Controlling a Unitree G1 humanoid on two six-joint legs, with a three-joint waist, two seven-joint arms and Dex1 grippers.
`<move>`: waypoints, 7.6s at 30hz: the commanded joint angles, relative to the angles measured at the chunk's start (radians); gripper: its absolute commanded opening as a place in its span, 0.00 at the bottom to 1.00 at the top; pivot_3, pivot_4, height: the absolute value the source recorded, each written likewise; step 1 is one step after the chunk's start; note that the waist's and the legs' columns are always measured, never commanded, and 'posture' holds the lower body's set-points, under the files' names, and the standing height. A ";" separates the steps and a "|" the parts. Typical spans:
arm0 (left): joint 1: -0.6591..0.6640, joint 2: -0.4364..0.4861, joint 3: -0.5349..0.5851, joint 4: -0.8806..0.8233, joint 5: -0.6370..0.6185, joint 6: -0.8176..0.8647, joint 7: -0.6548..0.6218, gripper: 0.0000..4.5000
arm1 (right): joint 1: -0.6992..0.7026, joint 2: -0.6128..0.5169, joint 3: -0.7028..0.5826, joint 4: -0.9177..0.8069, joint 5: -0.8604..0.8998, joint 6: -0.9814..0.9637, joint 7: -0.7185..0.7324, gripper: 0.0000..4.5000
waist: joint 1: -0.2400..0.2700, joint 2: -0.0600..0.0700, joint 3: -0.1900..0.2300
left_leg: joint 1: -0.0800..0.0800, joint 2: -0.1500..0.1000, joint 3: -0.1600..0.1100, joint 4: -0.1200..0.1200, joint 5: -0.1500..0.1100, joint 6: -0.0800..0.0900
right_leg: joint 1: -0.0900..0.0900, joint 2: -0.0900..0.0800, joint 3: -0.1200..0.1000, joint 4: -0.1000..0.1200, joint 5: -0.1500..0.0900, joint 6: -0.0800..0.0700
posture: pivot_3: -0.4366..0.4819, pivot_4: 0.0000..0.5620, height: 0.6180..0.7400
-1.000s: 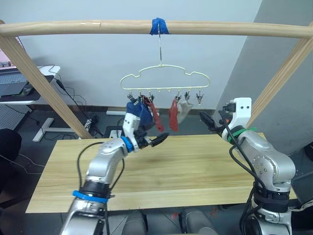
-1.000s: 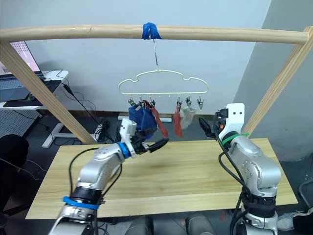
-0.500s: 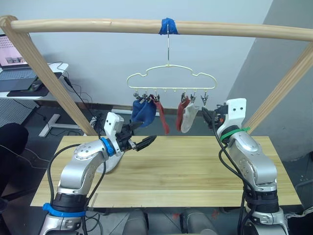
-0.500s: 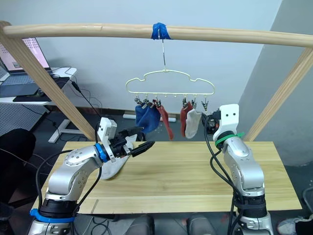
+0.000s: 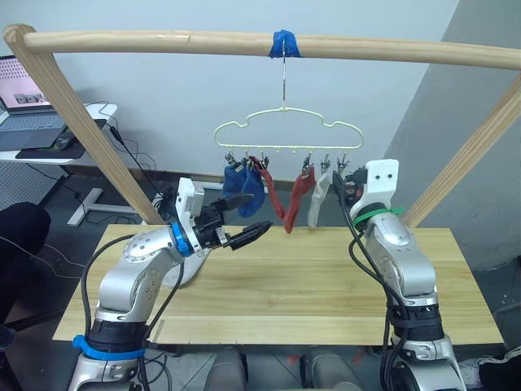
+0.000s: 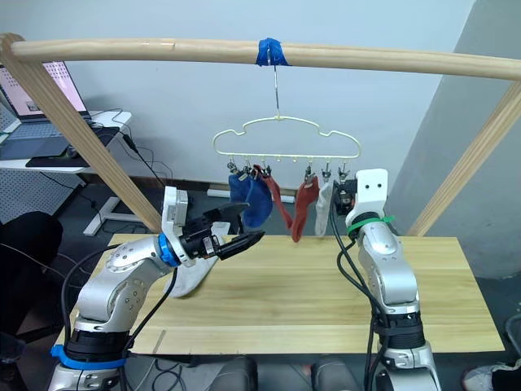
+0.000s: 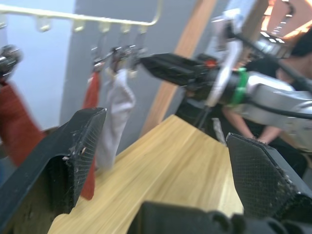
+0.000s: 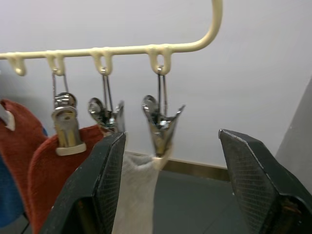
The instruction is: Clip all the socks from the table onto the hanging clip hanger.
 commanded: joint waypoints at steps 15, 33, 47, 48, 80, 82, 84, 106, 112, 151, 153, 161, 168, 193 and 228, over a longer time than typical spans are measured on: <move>-0.014 -0.009 -0.020 -0.015 0.027 -0.069 -0.005 1.00 | -0.065 0.025 -0.017 0.065 -0.036 -0.069 -0.056 0.71 | 0.001 0.000 0.000 | 0.000 0.000 0.000 0.000 0.000 0.000 | 0.000 0.000 0.000 0.000 0.000 0.000 | 0.52 0.22 1.00; -0.023 -0.022 -0.023 -0.002 0.043 -0.083 0.008 1.00 | -0.133 0.078 -0.050 0.125 -0.015 -0.071 -0.085 0.62 | 0.003 0.000 0.000 | 0.000 0.000 0.000 0.000 0.000 0.000 | 0.000 0.000 0.000 0.000 0.000 0.000 | 0.52 0.22 1.00; -0.004 -0.028 -0.031 -0.008 0.052 -0.089 0.021 1.00 | -0.150 0.086 -0.046 0.125 -0.008 -0.071 -0.058 0.01 | 0.003 0.000 0.000 | 0.000 0.000 0.000 0.000 0.000 0.000 | 0.000 0.000 0.000 0.000 0.000 0.000 | 0.52 0.23 1.00; 0.000 -0.025 -0.033 -0.003 0.059 -0.091 0.024 1.00 | -0.149 0.081 -0.048 0.122 -0.005 -0.065 -0.051 0.01 | 0.003 0.000 0.000 | 0.000 0.000 0.000 0.000 0.000 0.000 | 0.000 0.000 0.000 0.000 0.000 0.000 | 0.52 0.23 1.00; -0.274 -0.020 -0.053 1.240 0.522 -0.357 0.202 0.66 | -0.202 -0.161 -0.138 -0.051 0.288 0.387 0.231 0.01 | -0.005 0.000 0.000 | 0.000 0.000 0.001 0.000 0.000 0.000 | -0.001 0.000 0.000 0.001 0.000 0.000 | 0.42 0.21 1.00; -0.269 -0.024 -0.055 1.204 0.517 -0.353 0.180 0.55 | -0.201 -0.158 -0.140 -0.055 0.291 0.390 0.227 0.01 | -0.005 0.000 0.000 | 0.000 0.000 0.001 0.000 0.000 0.000 | -0.001 0.000 0.000 0.001 0.000 0.000 | 0.42 0.22 1.00; -0.261 -0.033 -0.055 1.145 0.505 -0.336 0.155 0.43 | -0.201 -0.156 -0.142 -0.057 0.295 0.392 0.221 0.01 | -0.005 0.000 0.000 | 0.000 0.000 0.001 0.000 0.000 0.000 | -0.001 0.000 0.000 0.001 0.000 0.000 | 0.42 0.22 1.00; -0.176 -0.158 -0.187 0.346 0.388 -0.082 0.088 0.01 | -0.245 -0.116 -0.178 -0.050 0.356 0.468 0.177 0.01 | -0.036 0.000 0.000 | 0.000 0.000 0.001 0.000 0.000 0.000 | -0.001 0.000 0.001 0.002 0.000 0.000 | 0.41 0.24 1.00; -0.096 -0.004 -0.087 0.529 0.452 -0.232 0.168 0.27 | -0.240 -0.118 -0.173 -0.050 0.359 0.465 0.171 0.01 | -0.038 0.001 0.001 | 0.001 0.000 0.001 -0.001 0.000 0.000 | -0.001 0.000 0.001 0.001 0.000 0.000 | 0.41 0.25 1.00; -0.224 0.006 -0.107 1.206 0.582 -0.477 0.077 0.14 | -0.246 -0.110 -0.155 -0.040 0.358 0.460 0.157 0.01 | -0.033 0.001 0.003 | -0.001 0.000 0.001 -0.001 0.000 0.000 | -0.001 0.000 0.000 0.000 0.000 0.000 | 0.42 0.21 1.00; -0.214 -0.004 -0.115 1.178 0.581 -0.480 0.068 0.01 | -0.247 -0.109 -0.155 -0.038 0.358 0.458 0.158 0.01 | -0.032 0.001 0.003 | -0.001 0.000 0.001 -0.001 0.000 0.000 | -0.001 0.000 0.000 0.000 0.000 0.000 | 0.42 0.21 1.00; -0.172 -0.063 -0.144 1.023 0.554 -0.477 0.015 0.00 | -0.254 -0.107 -0.151 -0.025 0.354 0.446 0.162 0.01 | -0.031 0.001 0.003 | -0.001 0.000 0.001 -0.001 0.000 0.000 | -0.001 0.000 0.000 0.000 0.000 0.000 | 0.42 0.18 1.00; -0.155 -0.090 -0.114 0.805 0.440 -0.408 -0.070 0.00 | -0.252 -0.113 -0.154 -0.021 0.354 0.437 0.162 0.01 | -0.032 0.001 0.003 | -0.001 0.000 0.001 -0.001 0.000 0.000 | -0.001 0.000 0.000 0.001 0.000 0.000 | 0.41 0.18 1.00; -0.229 -0.266 -0.103 0.440 0.225 -0.265 -0.063 0.00 | -0.284 -0.110 -0.229 -0.085 0.452 0.604 0.114 0.01 | -0.040 0.001 0.003 | 0.000 0.000 0.001 0.000 0.000 0.000 | -0.001 0.000 0.001 0.001 0.000 0.000 | 0.38 0.20 1.00; -0.268 -0.246 -0.184 0.504 0.335 -0.345 -0.024 0.00 | -0.295 -0.087 -0.223 -0.085 0.451 0.621 0.085 0.01 | -0.040 0.001 0.003 | 0.000 0.000 0.001 0.000 0.000 0.000 | -0.001 0.000 0.001 0.001 0.000 0.000 | 0.38 0.21 1.00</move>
